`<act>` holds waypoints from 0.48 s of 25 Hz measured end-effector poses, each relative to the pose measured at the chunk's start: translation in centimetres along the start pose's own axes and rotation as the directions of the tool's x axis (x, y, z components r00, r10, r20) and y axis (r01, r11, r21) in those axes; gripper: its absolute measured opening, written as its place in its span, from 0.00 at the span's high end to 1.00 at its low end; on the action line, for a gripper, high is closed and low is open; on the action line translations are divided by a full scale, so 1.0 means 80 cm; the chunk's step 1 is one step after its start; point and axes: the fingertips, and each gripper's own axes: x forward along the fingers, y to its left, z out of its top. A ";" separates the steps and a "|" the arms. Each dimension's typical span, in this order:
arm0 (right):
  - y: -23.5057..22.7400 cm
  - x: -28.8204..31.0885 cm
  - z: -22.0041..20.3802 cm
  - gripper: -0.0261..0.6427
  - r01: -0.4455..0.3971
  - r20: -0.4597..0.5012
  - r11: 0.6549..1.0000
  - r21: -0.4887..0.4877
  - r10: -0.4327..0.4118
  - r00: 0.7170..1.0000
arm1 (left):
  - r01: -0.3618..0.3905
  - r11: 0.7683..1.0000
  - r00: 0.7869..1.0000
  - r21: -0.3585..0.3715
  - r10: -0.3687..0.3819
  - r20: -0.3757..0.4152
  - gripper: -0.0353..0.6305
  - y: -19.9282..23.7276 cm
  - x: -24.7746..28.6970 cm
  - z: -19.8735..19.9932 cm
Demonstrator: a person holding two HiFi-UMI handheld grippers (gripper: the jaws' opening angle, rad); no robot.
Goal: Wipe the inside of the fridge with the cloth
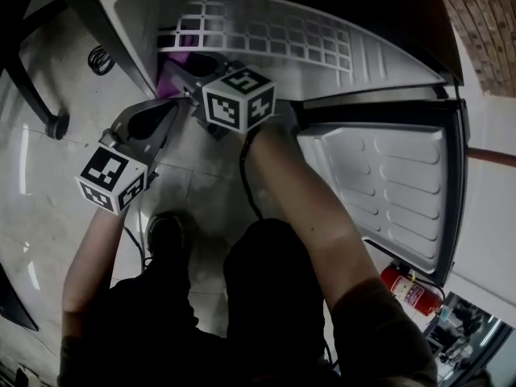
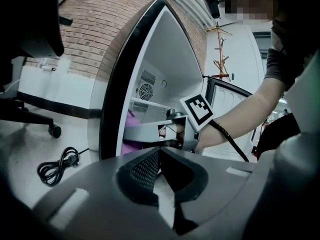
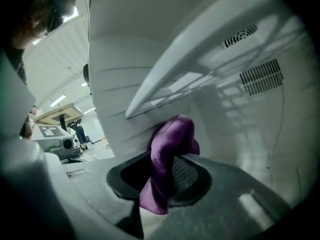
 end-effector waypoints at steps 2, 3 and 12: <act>-0.011 0.009 -0.007 0.84 0.027 -0.021 1.000 -0.005 -0.027 0.999 | -0.003 1.000 1.000 -0.002 0.003 0.002 0.92 0.002 -0.001 0.001; -0.018 0.013 -0.012 0.84 0.041 -0.034 0.999 -0.006 -0.041 0.999 | -0.004 1.000 1.000 -0.001 0.004 0.001 0.92 0.004 -0.001 0.000; -0.063 0.042 -0.058 0.84 0.214 -0.164 0.977 0.005 -0.210 0.964 | -0.016 1.000 0.998 -0.021 0.015 -0.055 0.92 0.006 0.007 -0.025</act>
